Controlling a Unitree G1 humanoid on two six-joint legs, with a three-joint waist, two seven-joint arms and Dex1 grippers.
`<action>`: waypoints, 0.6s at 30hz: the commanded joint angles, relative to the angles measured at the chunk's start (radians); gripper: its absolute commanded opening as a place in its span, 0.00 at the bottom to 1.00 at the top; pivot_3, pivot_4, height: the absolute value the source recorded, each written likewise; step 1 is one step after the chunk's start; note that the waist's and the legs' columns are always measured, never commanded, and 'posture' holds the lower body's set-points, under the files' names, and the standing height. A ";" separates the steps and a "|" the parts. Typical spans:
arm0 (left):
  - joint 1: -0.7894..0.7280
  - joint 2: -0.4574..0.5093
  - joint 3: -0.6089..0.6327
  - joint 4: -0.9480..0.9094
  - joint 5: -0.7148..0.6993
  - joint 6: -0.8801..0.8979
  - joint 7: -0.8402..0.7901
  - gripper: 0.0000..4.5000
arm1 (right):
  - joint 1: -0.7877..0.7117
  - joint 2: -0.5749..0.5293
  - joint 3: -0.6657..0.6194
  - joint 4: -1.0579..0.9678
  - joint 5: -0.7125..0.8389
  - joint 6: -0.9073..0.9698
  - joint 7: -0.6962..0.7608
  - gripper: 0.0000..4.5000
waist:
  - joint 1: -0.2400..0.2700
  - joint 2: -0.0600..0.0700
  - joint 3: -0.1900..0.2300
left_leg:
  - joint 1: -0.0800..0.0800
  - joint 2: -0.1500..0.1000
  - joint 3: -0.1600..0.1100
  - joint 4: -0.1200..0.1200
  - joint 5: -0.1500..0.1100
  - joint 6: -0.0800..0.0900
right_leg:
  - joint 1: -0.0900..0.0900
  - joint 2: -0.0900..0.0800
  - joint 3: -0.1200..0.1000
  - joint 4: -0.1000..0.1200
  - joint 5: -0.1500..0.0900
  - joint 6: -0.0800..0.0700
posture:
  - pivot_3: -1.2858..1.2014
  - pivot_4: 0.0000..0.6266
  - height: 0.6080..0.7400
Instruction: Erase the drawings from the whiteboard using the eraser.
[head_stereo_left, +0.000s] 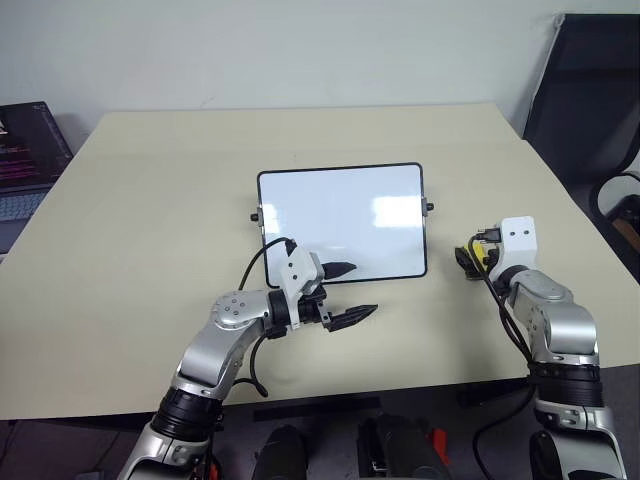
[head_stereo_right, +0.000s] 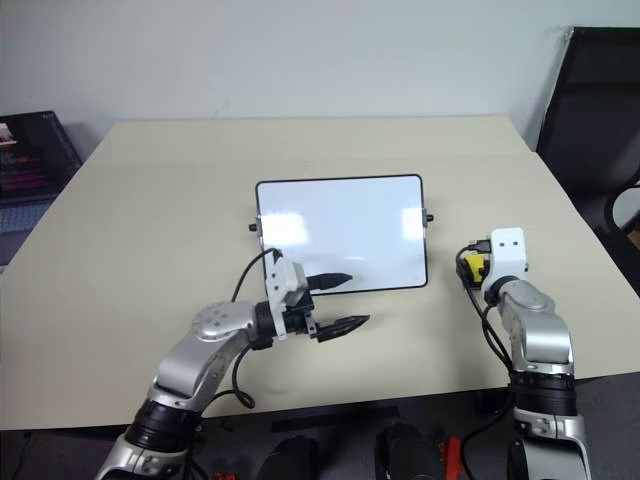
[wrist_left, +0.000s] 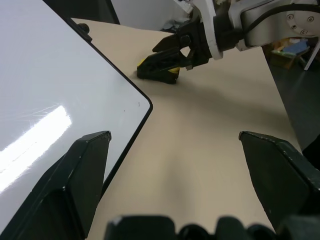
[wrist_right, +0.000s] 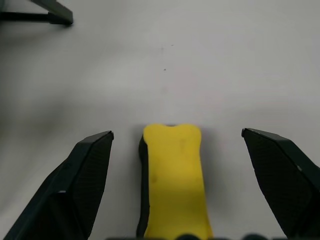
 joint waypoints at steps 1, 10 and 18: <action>-0.008 -0.007 0.031 -0.056 0.028 -0.023 0.075 1.00 | 0.011 -0.005 -0.017 -0.109 0.001 -0.047 -0.022 0.99 | 0.000 0.000 0.000 | 0.000 0.000 0.000 0.000 0.000 0.000 | 0.000 0.000 0.000 0.000 0.000 0.000 | 0.52 0.24 1.00; 0.117 -0.103 0.134 -0.112 0.156 -0.080 0.419 1.00 | 0.245 0.084 -0.038 -0.340 0.008 -0.279 -0.083 0.99 | 0.002 0.000 0.000 | 0.000 0.001 -0.001 0.000 0.000 0.000 | 0.000 0.000 0.001 -0.001 0.000 0.000 | 0.52 0.24 1.00; 0.285 -0.102 0.245 -0.176 0.243 -0.130 0.592 1.00 | 0.551 0.160 0.039 -0.463 -0.005 -0.479 -0.044 0.99 | 0.001 0.001 -0.001 | 0.001 0.001 -0.001 0.000 0.000 0.000 | 0.001 0.000 0.001 0.000 0.000 0.000 | 0.52 0.24 1.00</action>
